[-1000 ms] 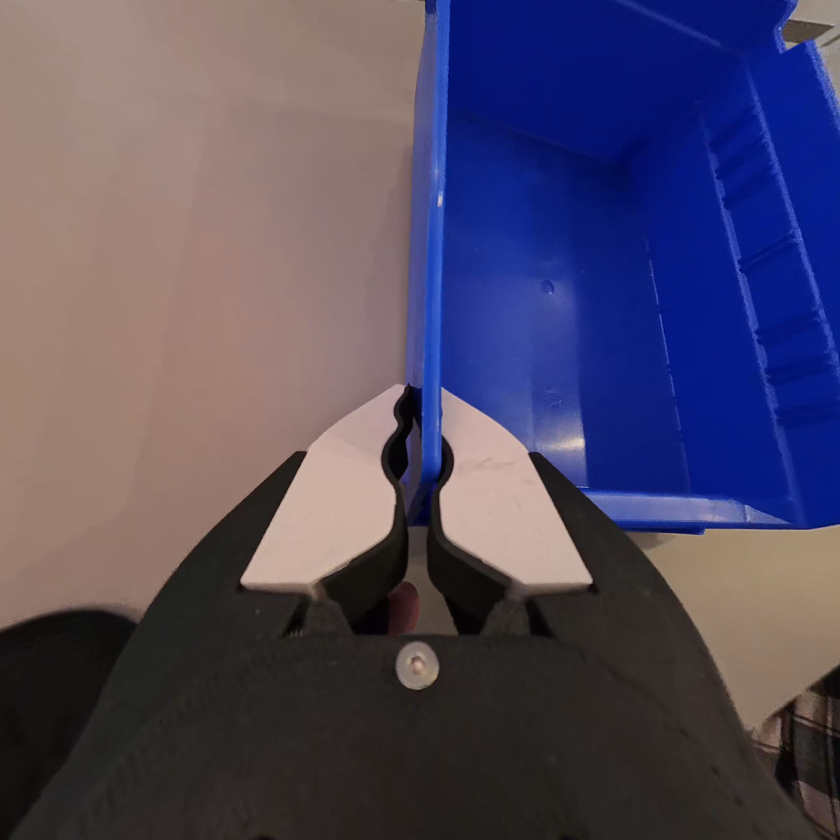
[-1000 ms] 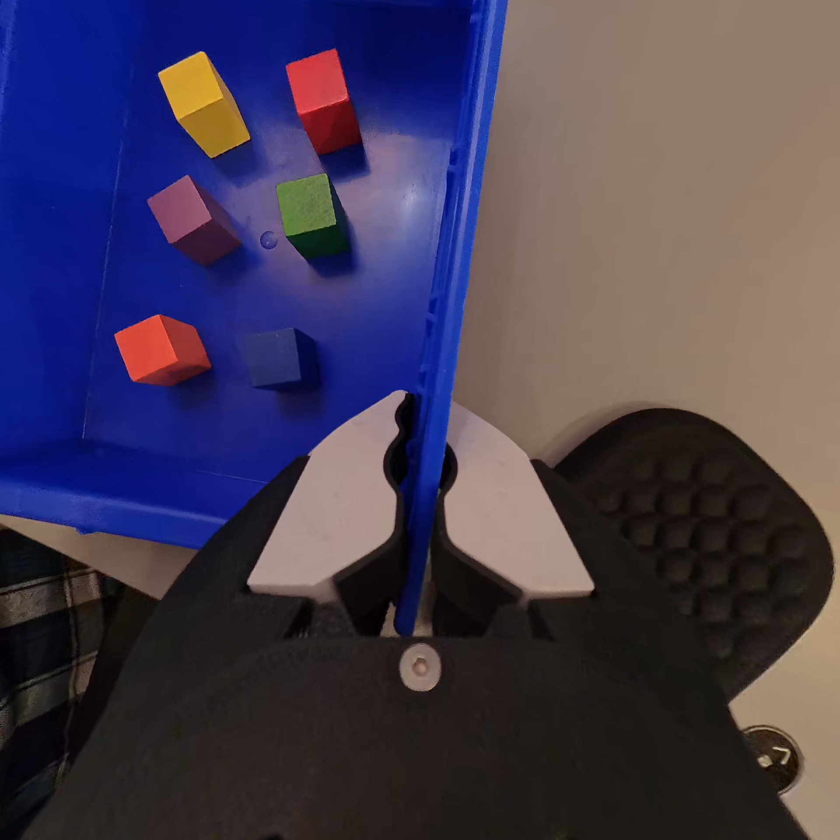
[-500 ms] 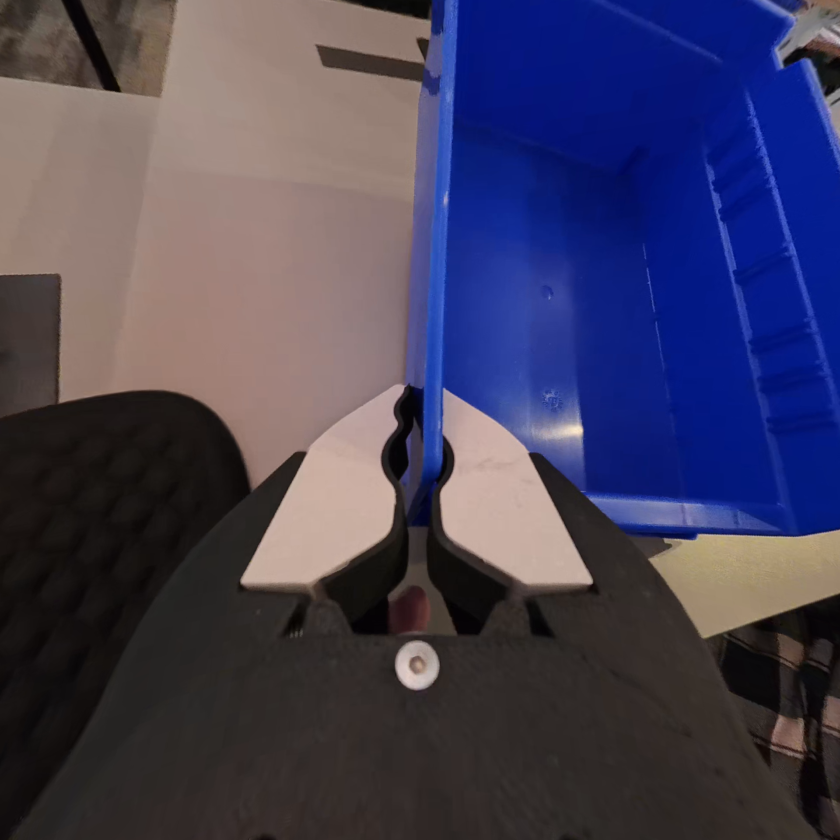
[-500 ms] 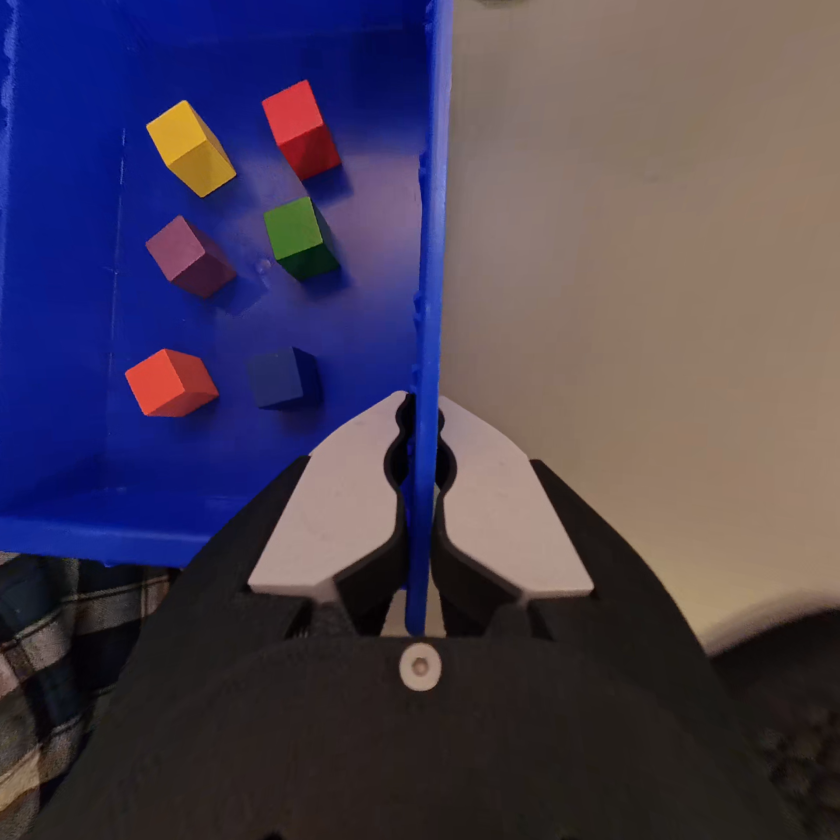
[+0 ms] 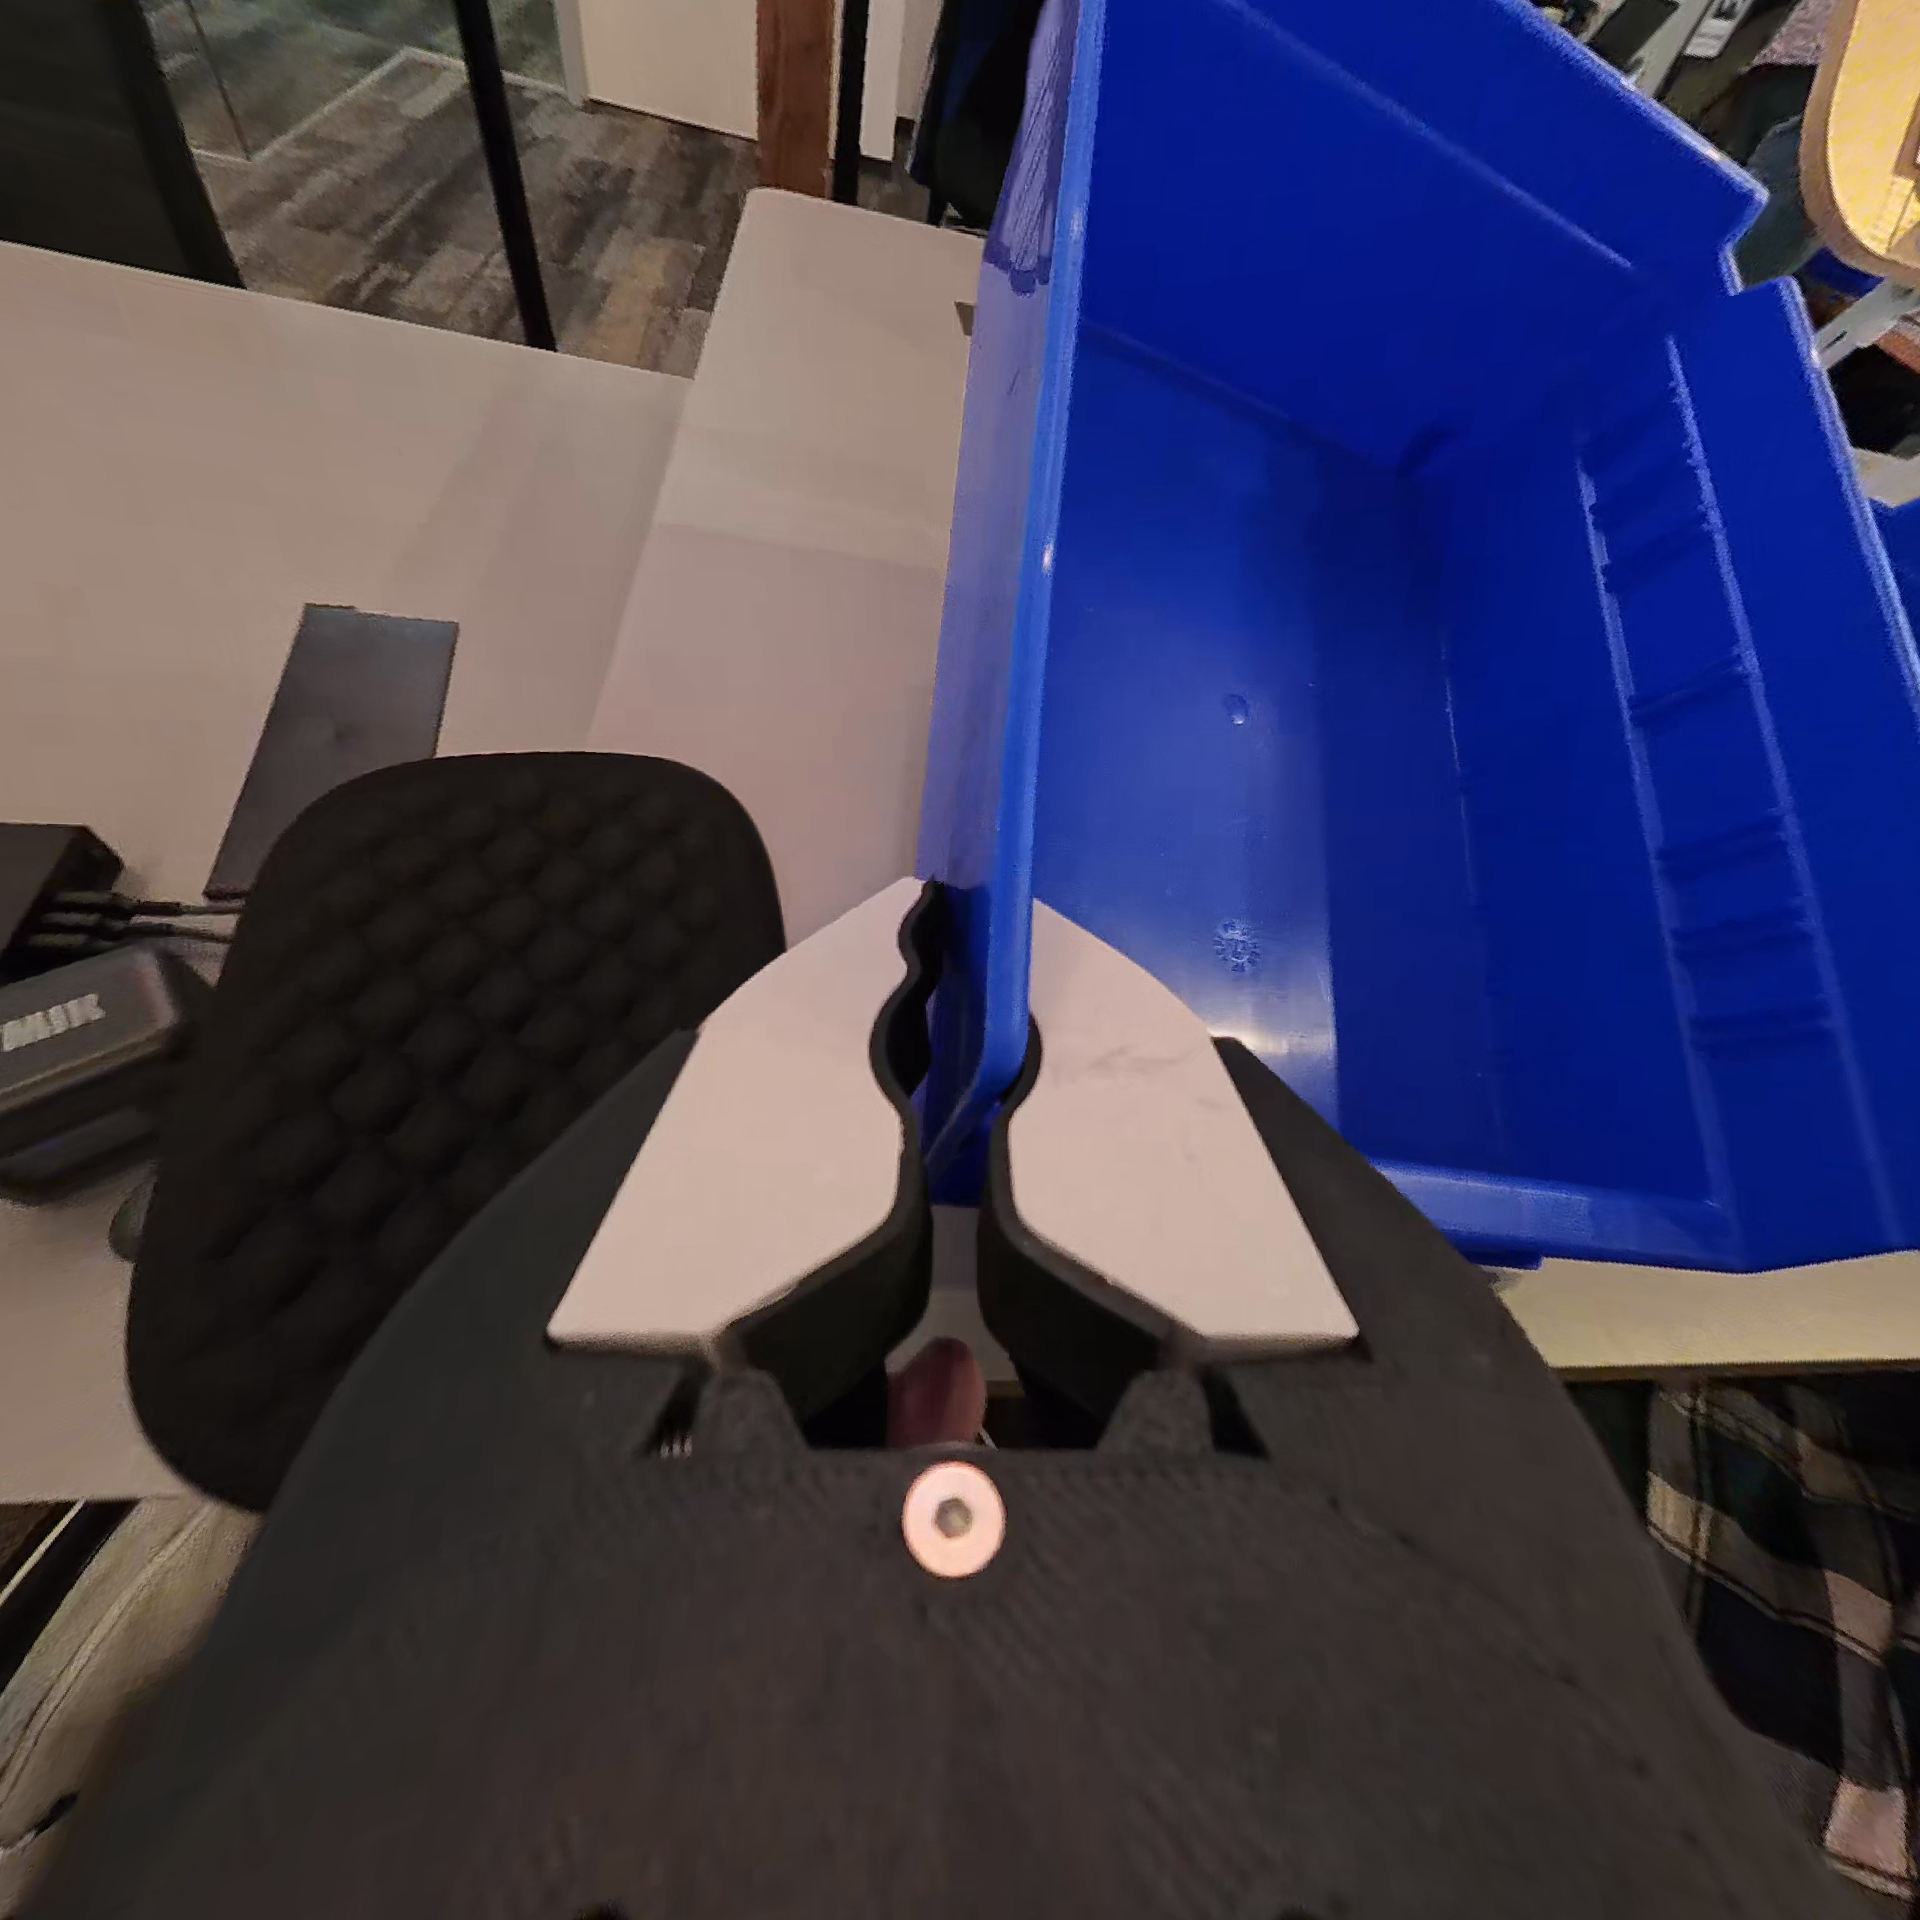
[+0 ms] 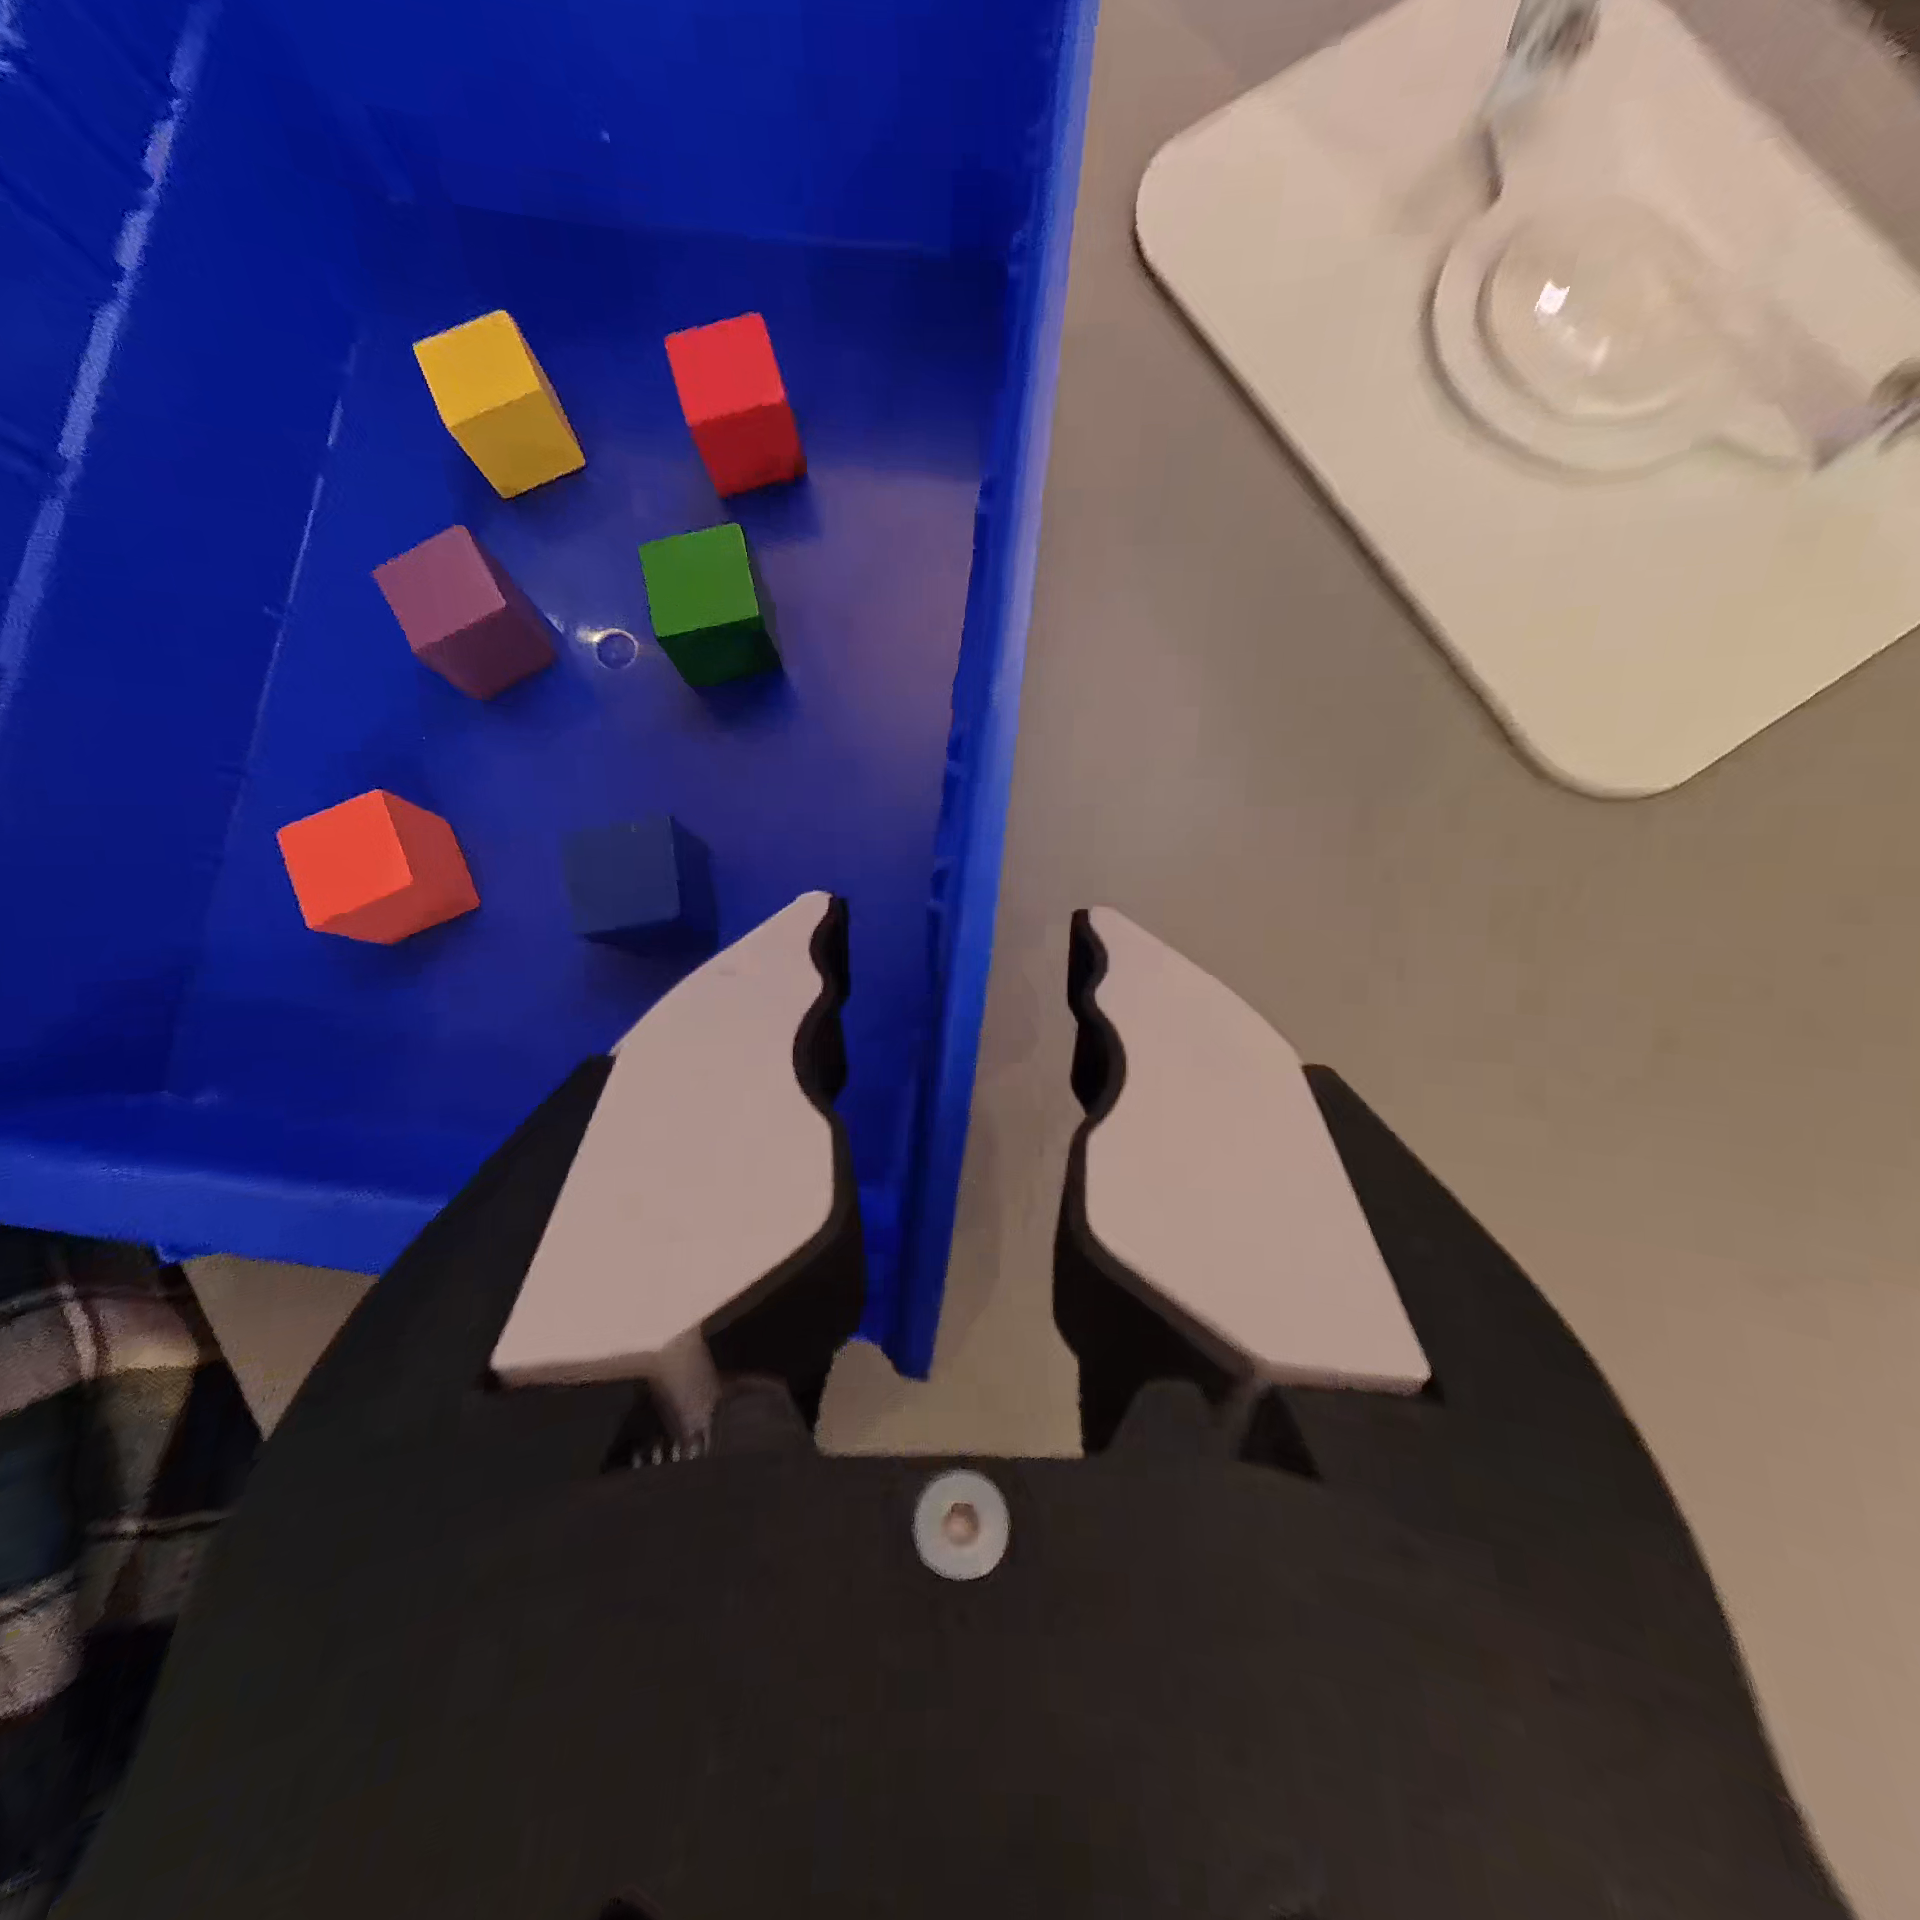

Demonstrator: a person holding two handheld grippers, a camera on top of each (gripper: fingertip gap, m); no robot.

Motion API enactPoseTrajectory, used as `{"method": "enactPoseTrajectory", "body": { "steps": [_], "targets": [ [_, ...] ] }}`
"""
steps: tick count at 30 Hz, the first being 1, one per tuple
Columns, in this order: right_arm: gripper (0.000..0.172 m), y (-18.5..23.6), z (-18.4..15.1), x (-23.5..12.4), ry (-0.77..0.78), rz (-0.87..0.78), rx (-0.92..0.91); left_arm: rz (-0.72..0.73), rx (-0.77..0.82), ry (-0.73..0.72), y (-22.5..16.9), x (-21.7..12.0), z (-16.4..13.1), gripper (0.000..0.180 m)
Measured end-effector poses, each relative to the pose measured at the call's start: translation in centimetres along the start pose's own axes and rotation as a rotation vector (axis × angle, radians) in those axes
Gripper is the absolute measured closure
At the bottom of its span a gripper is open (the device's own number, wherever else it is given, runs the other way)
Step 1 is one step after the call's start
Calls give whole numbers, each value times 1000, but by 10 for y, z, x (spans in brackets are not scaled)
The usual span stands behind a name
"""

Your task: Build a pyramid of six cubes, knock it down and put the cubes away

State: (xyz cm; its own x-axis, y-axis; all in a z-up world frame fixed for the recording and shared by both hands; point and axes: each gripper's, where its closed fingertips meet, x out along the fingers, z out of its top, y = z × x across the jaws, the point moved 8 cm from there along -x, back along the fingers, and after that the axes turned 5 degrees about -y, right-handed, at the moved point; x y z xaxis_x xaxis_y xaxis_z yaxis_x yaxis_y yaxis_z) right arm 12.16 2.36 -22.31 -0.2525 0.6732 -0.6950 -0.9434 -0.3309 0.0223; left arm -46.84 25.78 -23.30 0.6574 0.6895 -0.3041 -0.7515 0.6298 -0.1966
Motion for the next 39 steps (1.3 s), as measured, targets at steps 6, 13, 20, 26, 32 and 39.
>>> {"method": "enactPoseTrajectory", "body": {
  "steps": [6, 13, 20, 26, 32, 39],
  "targets": [
    [134, 33, 23, -54, -168, 99, -507, 42, -38, -45, 4, -20, -7, 174],
    [132, 82, -13, -21, 51, 426, -907, 84, -67, -64, 0, -39, -15, 174],
    [121, 75, -15, -22, 72, 577, -900, 108, -95, -94, -7, -56, -22, 173],
    [124, 71, -38, -4, 183, 603, -930, 100, -109, -94, -8, -52, -24, 173],
    [136, 78, -34, 9, 148, 557, -982, 95, -113, -106, -10, -48, -25, 173],
    [144, 91, -2, 45, 141, 509, -977, 127, -96, -132, -8, -62, -24, 173]
  ]
}}
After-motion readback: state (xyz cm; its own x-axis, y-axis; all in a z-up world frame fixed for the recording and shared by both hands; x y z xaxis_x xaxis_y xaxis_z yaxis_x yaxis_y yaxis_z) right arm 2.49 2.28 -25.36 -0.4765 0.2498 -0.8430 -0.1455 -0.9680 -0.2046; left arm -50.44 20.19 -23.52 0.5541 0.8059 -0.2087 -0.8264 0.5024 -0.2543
